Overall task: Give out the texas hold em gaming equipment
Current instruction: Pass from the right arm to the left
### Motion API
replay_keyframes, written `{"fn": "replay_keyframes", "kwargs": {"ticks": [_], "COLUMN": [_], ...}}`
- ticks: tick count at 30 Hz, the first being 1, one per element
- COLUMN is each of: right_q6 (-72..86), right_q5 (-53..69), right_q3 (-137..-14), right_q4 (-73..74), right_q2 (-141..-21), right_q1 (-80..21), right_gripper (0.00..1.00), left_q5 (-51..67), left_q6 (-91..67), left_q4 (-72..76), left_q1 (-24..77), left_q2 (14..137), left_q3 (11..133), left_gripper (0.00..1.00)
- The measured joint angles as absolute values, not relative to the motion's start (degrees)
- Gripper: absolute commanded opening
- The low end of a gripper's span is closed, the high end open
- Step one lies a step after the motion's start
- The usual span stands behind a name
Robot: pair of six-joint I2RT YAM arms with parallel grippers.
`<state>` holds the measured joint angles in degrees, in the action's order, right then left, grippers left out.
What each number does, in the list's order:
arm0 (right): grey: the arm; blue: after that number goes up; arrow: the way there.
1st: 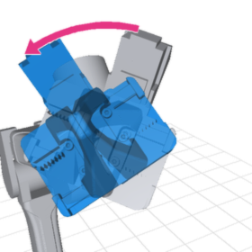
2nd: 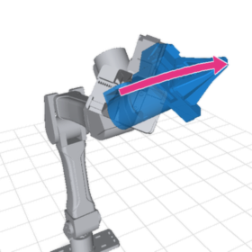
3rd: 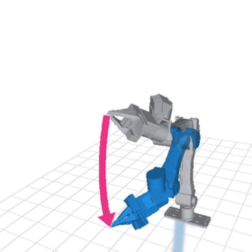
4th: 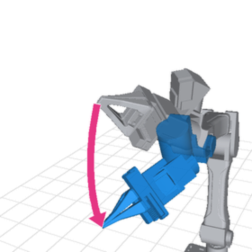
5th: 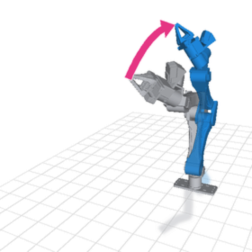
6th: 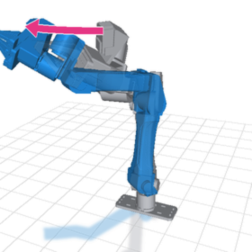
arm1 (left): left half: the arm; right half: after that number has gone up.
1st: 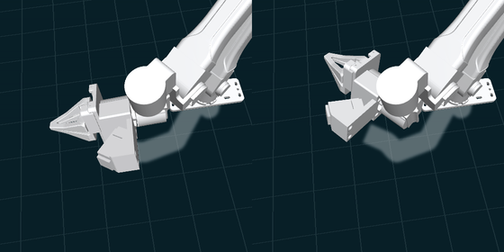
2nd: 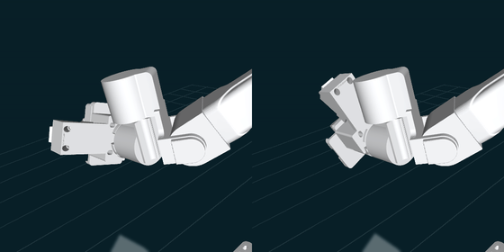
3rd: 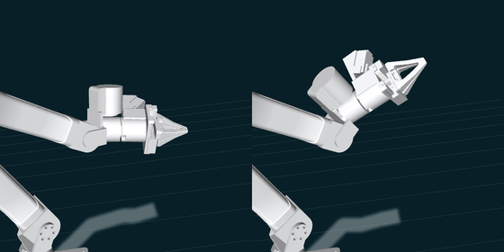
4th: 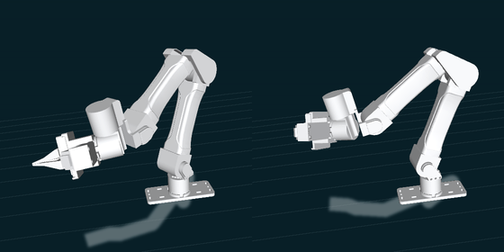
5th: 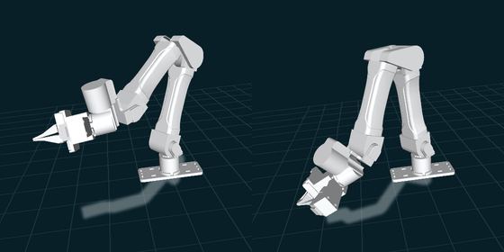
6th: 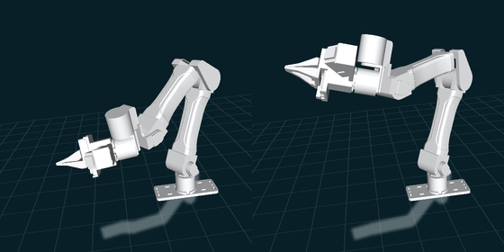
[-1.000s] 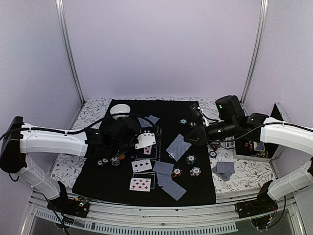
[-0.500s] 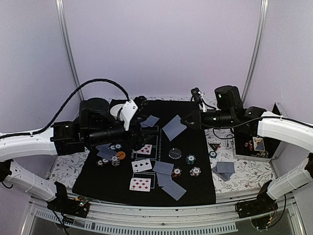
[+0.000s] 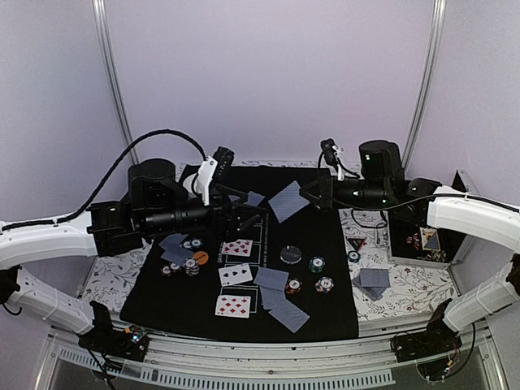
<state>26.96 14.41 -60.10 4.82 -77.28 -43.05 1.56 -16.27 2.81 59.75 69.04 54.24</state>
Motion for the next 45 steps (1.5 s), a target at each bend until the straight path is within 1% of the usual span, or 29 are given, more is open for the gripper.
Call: {"fn": "replay_keyframes", "kwargs": {"ticks": [8, 16, 20, 27, 32, 34, 36, 37, 41, 43, 44, 45], "right_q6": [26.79, 28.91, 29.93, 32.86, 35.09, 35.44, 35.86, 36.03, 36.4, 36.49, 36.51, 36.53], "right_q5": [13.89, 15.18, 15.27, 18.26, 20.08, 20.36, 20.82, 21.19, 21.65, 21.65, 21.67, 21.69], "right_q3": [-60.05, -57.28, -55.4, -51.88, -51.05, -51.03, -51.03, -51.03, -51.03, -51.03, -51.03, -51.03], "right_q4": [2.9, -4.08, -7.7, -16.19, -20.08, -21.28, -22.5, -22.96, -23.73, -23.73, -23.75, -23.86], "right_q2": [-77.28, -75.85, -74.85, -73.23, -73.25, -73.3, -73.49, -73.65, -74.48, -74.59, -74.61, -74.61], "right_q1": [-43.05, -43.24, -43.51, -43.57, -44.49, -44.75, -45.01, -45.06, -45.41, -45.56, -45.63, -45.67], "right_gripper": [0.02, 0.02, 0.02, 0.02, 0.02, 0.02, 0.02, 0.02, 0.02, 0.02, 0.02, 0.02], "left_q5": [6.61, 11.86, 13.17, 13.19, 15.59, 17.72, 18.96, 19.35, 21.08, 21.69, 22.02, 22.33], "left_q6": [-20.95, -23.55, -24.29, -29.32, -33.26, -34.22, -35.33, -35.94, -38.13, -38.5, -38.63, -38.63], "left_q4": [7.79, 13.8, 17.39, 26.48, 32.58, 34.68, 36.42, 37.43, 41.56, 43.11, 44.07, 44.82], "left_q1": [56.99, 54.83, 53.74, 49.12, 47.55, 47.55, 47.55, 47.55, 47.57, 47.64, 47.7, 47.79], "left_q2": [69.04, 69.36, 71.42, 75.7, 79.4, 80.2, 80.66, 80.93, 82.39, 82.81, 82.98, 83.18], "left_q3": [53.56, 51.16, 50.54, 46.09, 45.89, 45.91, 45.91, 45.91, 45.89, 45.89, 45.89, 45.89], "left_gripper": [0.76, 0.76, 0.76, 0.7, 0.68, 0.6, 0.46, 0.4, 0.26, 0.12, 0.02, 0.0]}}
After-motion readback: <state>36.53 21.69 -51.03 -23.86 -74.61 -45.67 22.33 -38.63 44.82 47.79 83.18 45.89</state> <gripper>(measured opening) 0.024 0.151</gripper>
